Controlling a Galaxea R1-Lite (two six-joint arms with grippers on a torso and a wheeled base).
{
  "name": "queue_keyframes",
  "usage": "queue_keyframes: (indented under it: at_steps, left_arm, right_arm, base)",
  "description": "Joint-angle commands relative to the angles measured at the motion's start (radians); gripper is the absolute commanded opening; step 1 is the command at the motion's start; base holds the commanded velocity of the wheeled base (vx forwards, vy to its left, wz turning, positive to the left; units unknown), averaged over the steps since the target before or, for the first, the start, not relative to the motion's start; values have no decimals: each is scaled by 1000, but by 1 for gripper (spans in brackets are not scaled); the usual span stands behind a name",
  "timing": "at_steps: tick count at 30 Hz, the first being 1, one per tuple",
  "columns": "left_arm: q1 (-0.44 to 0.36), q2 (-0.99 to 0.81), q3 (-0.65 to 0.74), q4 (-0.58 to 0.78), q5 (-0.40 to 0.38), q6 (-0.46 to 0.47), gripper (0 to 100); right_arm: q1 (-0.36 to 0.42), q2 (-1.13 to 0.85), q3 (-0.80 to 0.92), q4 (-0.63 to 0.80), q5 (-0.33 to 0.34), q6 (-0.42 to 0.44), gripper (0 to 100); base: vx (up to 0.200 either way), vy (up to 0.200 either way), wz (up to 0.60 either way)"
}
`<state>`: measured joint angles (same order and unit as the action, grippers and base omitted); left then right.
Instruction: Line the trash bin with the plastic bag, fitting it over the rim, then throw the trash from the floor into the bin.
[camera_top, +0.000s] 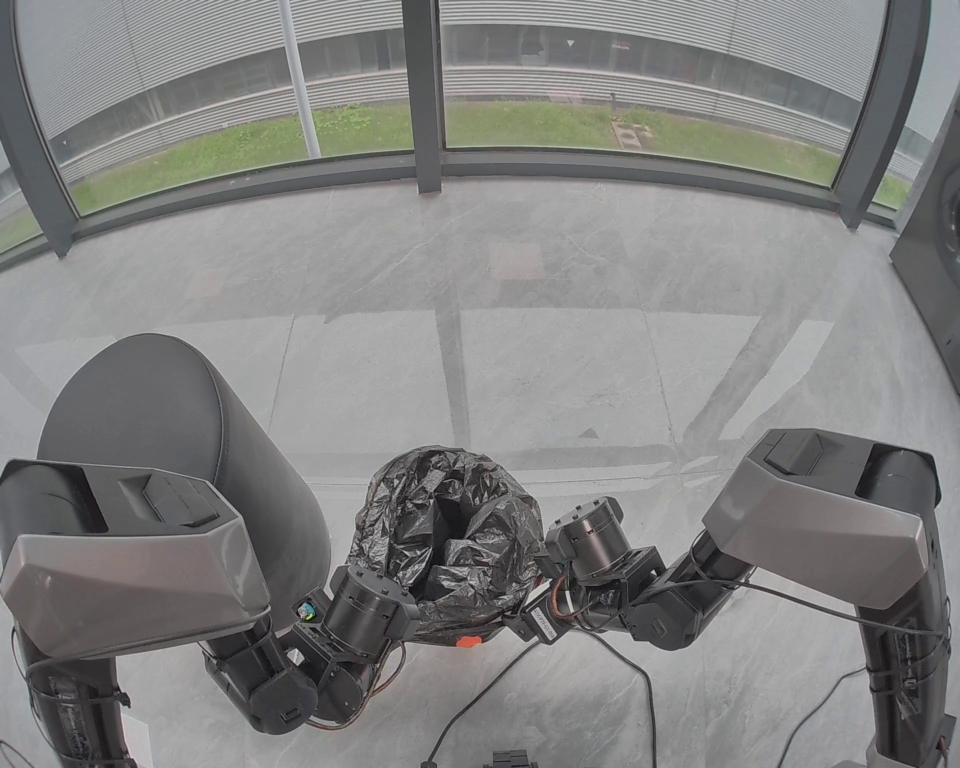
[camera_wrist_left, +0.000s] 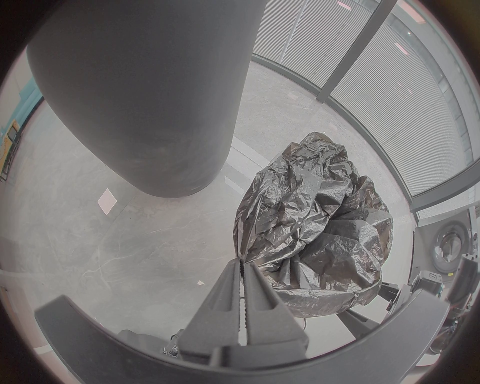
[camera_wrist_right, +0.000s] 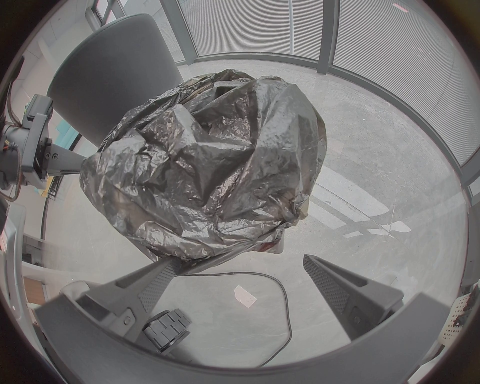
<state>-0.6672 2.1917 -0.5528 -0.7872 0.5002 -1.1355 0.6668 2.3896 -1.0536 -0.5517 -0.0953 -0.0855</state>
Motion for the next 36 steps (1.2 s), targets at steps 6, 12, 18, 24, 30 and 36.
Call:
queue_keyframes:
  at_steps: [6,12,18,24,30,36]
  left_arm:
    - [5,17,-3,-3,3,0,0]
    - [9,46,2,-81,4,8,0]
    - [8,40,10,-101,6,8,0]
    - [9,39,14,-102,4,7,0]
    - [9,31,33,-145,-3,7,100]
    - [9,43,60,-165,-3,26,100]
  right_arm:
    - [0,36,-29,-1,2,0,100]
    - [2,25,-28,-1,2,0,100]
    - [0,-24,3,-2,2,0,100]
    - [-3,-72,55,-4,2,12,100]
    - [5,-122,84,-4,2,33,100]
    - [10,-148,103,-4,2,35,100]
  base:
    - [0,0,0]
    - [0,0,0]
    - [0,0,0]
    - [0,0,0]
    - [0,0,0]
    - [0,0,0]
